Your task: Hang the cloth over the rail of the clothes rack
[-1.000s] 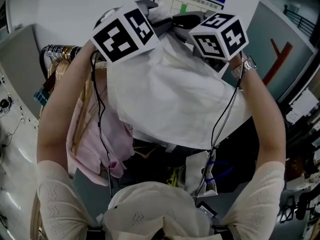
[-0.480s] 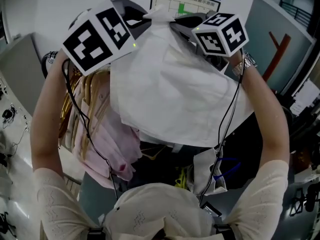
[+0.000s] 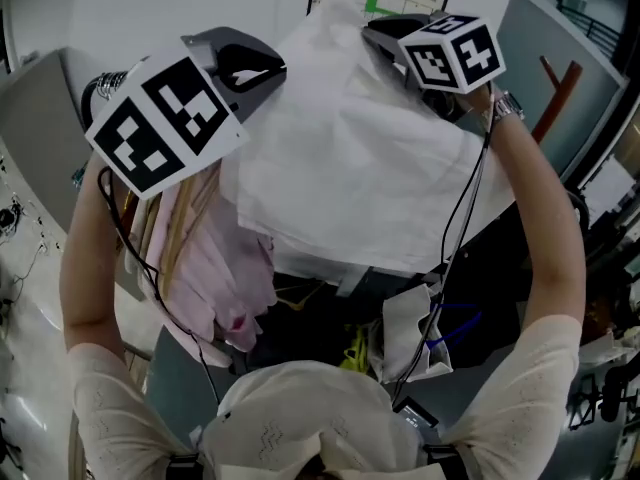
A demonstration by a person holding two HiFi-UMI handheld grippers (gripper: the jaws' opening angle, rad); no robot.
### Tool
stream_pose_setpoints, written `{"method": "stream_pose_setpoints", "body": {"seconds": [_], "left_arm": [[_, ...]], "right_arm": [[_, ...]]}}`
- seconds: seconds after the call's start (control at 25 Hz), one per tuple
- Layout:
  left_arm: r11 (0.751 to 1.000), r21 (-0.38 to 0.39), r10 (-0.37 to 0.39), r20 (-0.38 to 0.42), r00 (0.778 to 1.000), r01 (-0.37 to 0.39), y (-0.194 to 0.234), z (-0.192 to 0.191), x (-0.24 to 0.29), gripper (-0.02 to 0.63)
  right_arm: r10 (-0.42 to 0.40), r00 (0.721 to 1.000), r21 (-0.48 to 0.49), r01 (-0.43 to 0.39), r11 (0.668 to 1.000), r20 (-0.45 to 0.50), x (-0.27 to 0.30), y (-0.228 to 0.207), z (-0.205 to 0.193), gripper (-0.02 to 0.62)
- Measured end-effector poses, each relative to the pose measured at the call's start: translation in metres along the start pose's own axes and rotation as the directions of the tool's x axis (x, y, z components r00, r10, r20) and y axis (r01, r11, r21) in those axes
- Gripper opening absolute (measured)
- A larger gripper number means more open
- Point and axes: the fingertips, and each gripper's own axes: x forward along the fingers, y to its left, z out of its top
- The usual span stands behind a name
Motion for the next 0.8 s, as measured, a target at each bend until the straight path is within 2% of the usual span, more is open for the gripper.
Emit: {"method": "stream_pose_setpoints", "body": {"seconds": [0.12,0.28,0.36,0.44,0.56,0.64,0.72,0.8], "left_arm": [[0.999,-0.039,0.021,-0.007,1.000,-0.021,-0.009,-0.017,0.000,0.016],[0.996,-0.081,0.029,0.002,1.000,-0.029,-0.007,-0.020,-0.002,0.016],[0.994,-0.091,0.067,0.008,0.998,-0.066,-0.002,-0.020,-0.006,0.016],[0.982,-0.144,0.125,0.045,0.991,-0.118,0.006,-0.019,-0.016,0.017],[0.948,-0.288,0.174,0.118,0.978,-0.134,0.008,-0.018,-0.036,0.017],[0.908,-0.396,0.209,0.148,0.967,-0.136,0.005,-0.022,-0.044,0.017],[0.867,-0.474,0.249,0.146,0.957,-0.153,-0.002,-0.030,-0.045,0.017],[0.839,-0.509,0.289,0.118,0.950,-0.192,-0.012,-0.039,-0.043,0.021]], "right_arm": [[-0.098,0.994,0.045,0.095,0.994,0.054,-0.012,-0.016,0.009,0.033],[-0.219,0.965,0.115,0.204,0.972,0.146,-0.038,-0.041,0.028,0.072],[-0.240,0.949,0.163,0.209,0.964,0.203,-0.062,-0.038,0.046,0.072],[-0.211,0.937,0.228,0.149,0.962,0.278,-0.093,-0.017,0.070,0.072],[-0.150,0.939,0.264,0.067,0.962,0.309,-0.134,0.035,0.078,0.072],[-0.117,0.946,0.262,0.036,0.964,0.302,-0.149,0.067,0.060,0.072],[-0.100,0.937,0.274,0.005,0.962,0.334,-0.163,0.092,0.039,0.072],[-0.104,0.920,0.327,-0.028,0.945,0.378,-0.182,0.112,0.022,0.078]]}}
